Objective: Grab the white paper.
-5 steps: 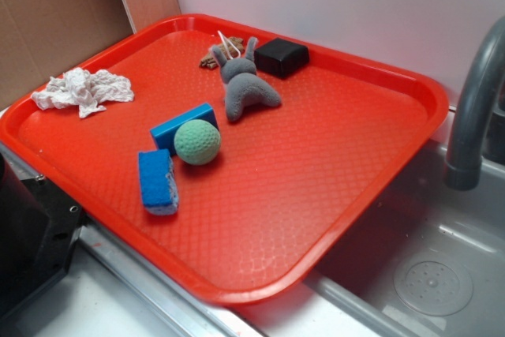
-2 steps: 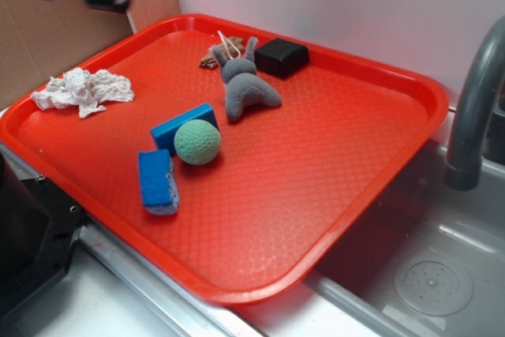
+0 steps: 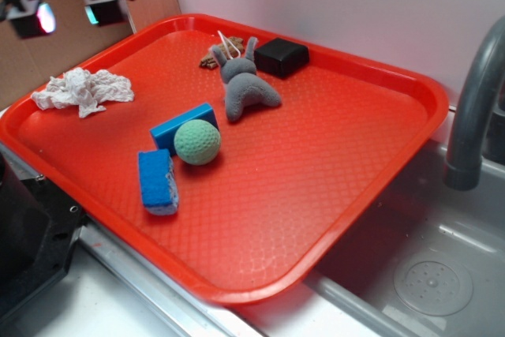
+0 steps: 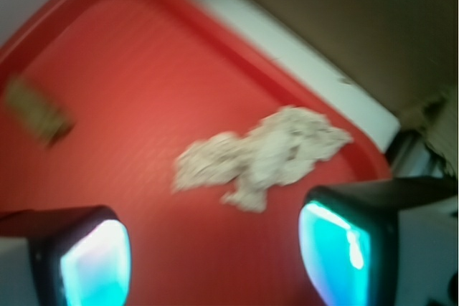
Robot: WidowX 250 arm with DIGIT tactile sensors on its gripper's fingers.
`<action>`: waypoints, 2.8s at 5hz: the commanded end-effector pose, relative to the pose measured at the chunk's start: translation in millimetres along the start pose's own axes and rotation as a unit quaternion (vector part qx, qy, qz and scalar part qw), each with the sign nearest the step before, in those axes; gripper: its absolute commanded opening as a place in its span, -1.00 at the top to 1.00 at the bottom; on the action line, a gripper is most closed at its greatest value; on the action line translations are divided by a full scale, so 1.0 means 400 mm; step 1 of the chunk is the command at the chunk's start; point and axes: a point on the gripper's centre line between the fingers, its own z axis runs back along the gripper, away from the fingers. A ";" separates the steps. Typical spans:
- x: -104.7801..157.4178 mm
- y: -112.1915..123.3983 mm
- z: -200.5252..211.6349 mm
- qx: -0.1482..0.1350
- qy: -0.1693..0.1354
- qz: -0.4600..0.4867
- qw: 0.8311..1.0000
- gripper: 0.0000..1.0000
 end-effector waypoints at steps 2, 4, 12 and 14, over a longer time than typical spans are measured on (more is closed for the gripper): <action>0.029 0.070 -0.101 0.044 0.041 0.294 0.954 -1.00; -0.001 0.006 -0.225 0.070 0.049 0.241 0.967 -1.00; -0.101 -0.123 0.245 -0.097 0.046 -0.386 0.916 1.00; -0.076 -0.117 0.223 -0.157 0.069 -0.496 0.851 1.00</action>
